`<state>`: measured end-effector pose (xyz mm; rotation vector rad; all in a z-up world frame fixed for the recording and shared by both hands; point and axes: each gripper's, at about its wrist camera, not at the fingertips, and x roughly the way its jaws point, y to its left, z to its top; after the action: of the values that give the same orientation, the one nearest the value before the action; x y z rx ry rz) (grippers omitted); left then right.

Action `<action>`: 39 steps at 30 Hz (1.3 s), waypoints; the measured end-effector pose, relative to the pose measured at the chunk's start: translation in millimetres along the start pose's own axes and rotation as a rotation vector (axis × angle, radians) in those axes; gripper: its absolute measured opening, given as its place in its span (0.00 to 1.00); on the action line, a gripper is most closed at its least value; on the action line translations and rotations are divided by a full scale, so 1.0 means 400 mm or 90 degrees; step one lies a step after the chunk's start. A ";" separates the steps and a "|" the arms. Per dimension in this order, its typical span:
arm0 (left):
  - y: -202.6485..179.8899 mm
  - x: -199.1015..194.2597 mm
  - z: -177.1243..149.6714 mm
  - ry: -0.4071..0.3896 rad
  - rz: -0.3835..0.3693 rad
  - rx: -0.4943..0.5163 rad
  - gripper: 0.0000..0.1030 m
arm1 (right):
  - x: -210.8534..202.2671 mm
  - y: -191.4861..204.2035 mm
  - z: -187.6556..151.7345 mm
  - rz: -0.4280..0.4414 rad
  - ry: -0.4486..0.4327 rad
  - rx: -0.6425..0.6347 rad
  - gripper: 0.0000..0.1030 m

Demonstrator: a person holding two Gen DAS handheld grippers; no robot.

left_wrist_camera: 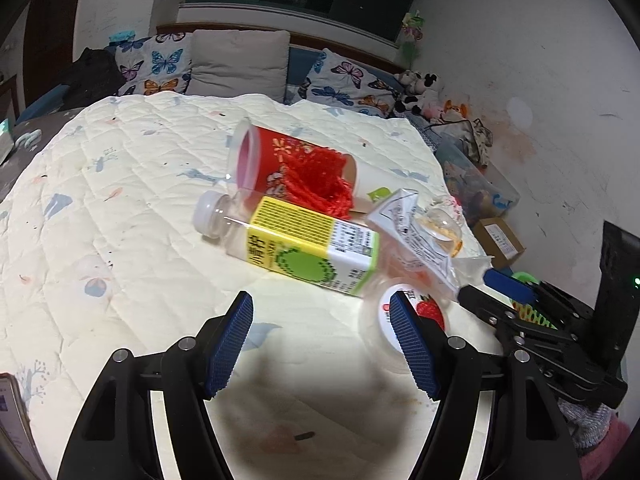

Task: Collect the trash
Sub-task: 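Grasp the clear plastic bag with the right tool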

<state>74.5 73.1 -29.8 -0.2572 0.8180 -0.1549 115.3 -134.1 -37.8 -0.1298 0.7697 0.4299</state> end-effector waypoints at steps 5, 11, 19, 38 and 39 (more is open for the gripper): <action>0.013 0.008 0.004 0.004 0.006 0.000 0.66 | 0.060 0.035 0.025 -0.002 0.012 -0.035 0.46; 0.027 0.017 0.016 0.005 0.013 -0.005 0.66 | 0.092 0.044 0.031 -0.019 0.022 -0.050 0.27; -0.004 0.034 0.006 0.022 -0.006 0.018 0.66 | 0.022 0.006 0.031 0.006 -0.012 -0.005 0.13; -0.142 0.086 -0.062 0.065 -0.058 0.111 0.72 | -0.127 -0.061 0.004 0.024 -0.060 0.051 0.13; -0.139 0.084 -0.063 0.065 -0.056 0.110 0.72 | -0.123 -0.066 0.004 0.033 -0.058 0.057 0.16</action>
<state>76.5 7.8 -53.7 -0.1236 0.8892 -0.3212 96.2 -173.5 -3.4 -0.0066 0.7029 0.4472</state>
